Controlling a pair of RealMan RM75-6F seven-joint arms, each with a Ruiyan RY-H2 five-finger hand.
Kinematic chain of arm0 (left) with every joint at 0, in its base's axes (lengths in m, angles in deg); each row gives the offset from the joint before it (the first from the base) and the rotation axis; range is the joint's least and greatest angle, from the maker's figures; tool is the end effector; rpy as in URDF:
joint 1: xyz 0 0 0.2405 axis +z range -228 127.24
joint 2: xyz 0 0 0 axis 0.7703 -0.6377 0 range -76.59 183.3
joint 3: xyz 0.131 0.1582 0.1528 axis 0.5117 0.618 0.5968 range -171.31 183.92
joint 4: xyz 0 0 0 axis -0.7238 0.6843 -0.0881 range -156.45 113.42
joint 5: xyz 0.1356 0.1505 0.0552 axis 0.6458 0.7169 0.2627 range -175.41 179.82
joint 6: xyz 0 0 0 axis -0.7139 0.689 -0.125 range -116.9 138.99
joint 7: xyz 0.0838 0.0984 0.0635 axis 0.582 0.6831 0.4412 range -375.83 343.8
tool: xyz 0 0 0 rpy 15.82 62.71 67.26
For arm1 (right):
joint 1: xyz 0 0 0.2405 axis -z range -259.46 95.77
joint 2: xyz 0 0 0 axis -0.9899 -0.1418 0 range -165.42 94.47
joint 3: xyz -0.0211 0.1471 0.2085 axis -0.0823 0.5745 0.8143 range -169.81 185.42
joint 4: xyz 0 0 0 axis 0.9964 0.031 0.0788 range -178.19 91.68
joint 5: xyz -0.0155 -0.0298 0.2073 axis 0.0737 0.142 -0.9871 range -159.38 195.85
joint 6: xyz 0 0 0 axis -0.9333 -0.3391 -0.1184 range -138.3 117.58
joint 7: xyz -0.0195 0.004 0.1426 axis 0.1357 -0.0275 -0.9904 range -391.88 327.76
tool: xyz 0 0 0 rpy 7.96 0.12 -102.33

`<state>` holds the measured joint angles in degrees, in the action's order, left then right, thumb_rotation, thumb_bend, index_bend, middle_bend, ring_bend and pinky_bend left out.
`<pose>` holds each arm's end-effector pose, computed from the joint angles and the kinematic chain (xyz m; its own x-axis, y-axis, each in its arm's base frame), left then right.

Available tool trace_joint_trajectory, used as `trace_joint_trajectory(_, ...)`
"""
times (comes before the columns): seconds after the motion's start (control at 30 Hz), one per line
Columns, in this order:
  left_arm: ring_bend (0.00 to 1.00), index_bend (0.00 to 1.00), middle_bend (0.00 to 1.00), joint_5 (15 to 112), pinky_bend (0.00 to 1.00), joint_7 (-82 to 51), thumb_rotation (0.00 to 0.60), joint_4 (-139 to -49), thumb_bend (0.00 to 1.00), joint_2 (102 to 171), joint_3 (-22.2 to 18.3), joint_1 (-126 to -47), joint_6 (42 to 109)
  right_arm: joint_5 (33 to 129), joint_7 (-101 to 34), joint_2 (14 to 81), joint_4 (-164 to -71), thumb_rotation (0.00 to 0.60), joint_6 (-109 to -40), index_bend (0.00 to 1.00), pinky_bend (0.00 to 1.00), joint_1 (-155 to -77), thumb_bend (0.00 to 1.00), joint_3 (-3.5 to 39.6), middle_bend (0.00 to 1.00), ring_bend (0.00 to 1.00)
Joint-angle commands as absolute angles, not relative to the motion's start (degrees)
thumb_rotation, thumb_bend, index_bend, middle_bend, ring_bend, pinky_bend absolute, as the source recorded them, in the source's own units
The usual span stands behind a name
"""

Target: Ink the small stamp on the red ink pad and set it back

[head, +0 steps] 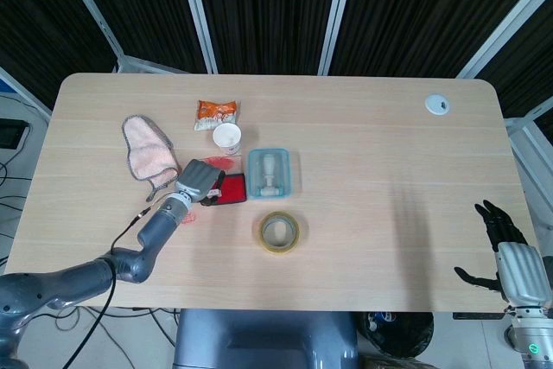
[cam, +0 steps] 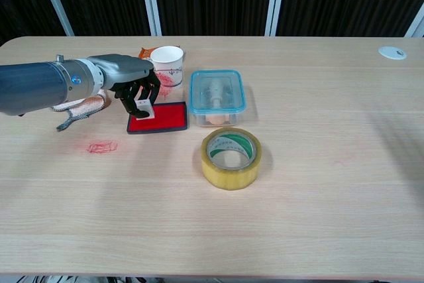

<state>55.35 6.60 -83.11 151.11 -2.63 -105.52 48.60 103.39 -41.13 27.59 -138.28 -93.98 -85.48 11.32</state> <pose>-0.1495 0.4066 -0.0648 0.6246 0.3626 0.6917 0.7744 -0.4014 -0.4889 -0.3091 -0.1762 0.1595 0.2156 -0.0231 0.9762 -0.9761 0.0240 0.2161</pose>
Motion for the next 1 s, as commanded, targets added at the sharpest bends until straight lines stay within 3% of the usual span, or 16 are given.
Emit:
trace_joint_trajectory(0.03, 0.56, 0.71, 0.71, 55.41, 0.64, 6.39, 0.600, -84.20, 0.49, 150.22, -2.79, -105.62, 48.54, 103.45, -41.10, 27.60, -138.28, 0.600, -94.07, 0.00, 0.18, -85.45, 0.15, 11.31, 0.00, 0.00)
trace_joint_trajectory(1.0, 0.56, 0.71, 0.71, 54.48, 0.64, 4.65, 0.600, -82.33, 0.49, 150.17, -1.67, -106.19, 46.13, 103.16, -41.14, 27.57, -138.35, 0.600, -93.75, 0.00, 0.18, -85.51, 0.15, 11.37, 0.00, 0.00)
